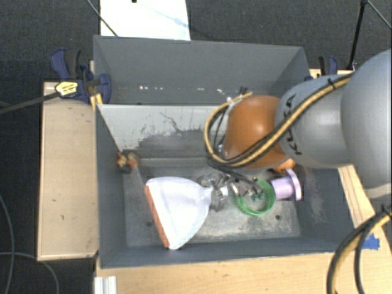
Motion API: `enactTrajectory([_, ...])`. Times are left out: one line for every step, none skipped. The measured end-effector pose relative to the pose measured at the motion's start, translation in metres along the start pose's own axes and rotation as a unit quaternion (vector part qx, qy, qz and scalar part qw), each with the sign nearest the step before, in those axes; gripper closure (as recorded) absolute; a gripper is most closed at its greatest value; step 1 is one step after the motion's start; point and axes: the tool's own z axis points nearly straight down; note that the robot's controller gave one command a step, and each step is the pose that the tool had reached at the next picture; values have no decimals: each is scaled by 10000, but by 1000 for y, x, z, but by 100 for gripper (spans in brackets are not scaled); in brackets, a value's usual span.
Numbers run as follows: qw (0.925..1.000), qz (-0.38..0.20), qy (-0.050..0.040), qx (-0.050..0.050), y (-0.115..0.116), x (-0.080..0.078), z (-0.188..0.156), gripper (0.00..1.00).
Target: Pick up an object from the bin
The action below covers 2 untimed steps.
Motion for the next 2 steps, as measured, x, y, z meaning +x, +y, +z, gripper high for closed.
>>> enactTrajectory([10000,31,17,0,5,-5,-109,100])
enactTrajectory([10000,34,17,-1,5,-5,-109,100])
